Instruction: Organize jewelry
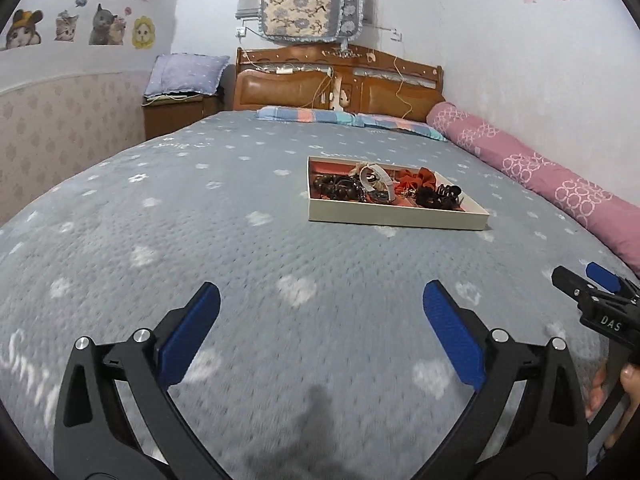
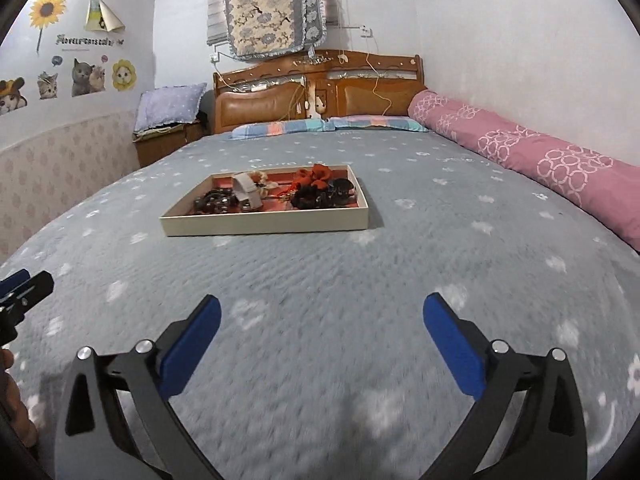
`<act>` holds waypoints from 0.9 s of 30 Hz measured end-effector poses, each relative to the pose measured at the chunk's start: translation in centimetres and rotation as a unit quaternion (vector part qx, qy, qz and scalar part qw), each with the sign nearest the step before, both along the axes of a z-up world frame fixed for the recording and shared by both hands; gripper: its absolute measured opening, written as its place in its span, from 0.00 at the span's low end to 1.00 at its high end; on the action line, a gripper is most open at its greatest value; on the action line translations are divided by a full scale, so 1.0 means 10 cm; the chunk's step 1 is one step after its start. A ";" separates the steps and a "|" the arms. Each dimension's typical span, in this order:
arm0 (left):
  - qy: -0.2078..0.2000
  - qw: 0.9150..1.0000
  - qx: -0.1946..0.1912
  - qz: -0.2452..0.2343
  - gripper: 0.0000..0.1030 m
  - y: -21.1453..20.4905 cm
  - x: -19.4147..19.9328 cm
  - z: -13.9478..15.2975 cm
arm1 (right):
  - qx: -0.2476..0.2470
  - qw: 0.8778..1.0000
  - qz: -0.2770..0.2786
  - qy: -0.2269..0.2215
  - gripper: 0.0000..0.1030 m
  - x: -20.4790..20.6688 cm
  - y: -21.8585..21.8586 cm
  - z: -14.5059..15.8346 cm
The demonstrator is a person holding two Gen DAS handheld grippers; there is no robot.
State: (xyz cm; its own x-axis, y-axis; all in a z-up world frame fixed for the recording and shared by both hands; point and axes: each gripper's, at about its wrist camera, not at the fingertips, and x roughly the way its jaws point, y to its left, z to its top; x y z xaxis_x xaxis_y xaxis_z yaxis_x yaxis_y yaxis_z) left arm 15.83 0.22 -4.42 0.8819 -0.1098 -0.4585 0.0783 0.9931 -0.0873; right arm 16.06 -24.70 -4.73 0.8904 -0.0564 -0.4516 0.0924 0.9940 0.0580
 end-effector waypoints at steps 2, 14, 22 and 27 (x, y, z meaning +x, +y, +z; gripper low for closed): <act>-0.005 1.000 0.002 0.006 0.95 0.01 -0.11 -0.02 | -0.001 1.000 0.000 -0.005 0.96 -0.10 0.02 0.01; -0.039 0.999 0.019 0.023 0.95 -0.04 -0.43 -0.01 | -0.008 0.999 0.007 -0.047 0.96 -0.57 0.09 0.02; -0.043 0.999 0.025 0.023 0.95 -0.06 -0.42 -0.02 | -0.027 0.999 0.011 -0.045 0.96 -0.57 0.18 0.00; -0.047 0.998 0.027 0.021 0.95 -0.08 -0.43 -0.03 | -0.021 0.999 0.005 -0.049 0.96 -0.58 0.16 0.00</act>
State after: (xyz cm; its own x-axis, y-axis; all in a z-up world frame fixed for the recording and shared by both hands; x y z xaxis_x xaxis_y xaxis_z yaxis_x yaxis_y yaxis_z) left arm 11.50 -0.56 -4.71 0.9243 -0.0489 -0.3786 0.0416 0.9988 -0.0276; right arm 10.25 -23.15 -4.75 0.9309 -0.0636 -0.3596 0.0774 0.9967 0.0243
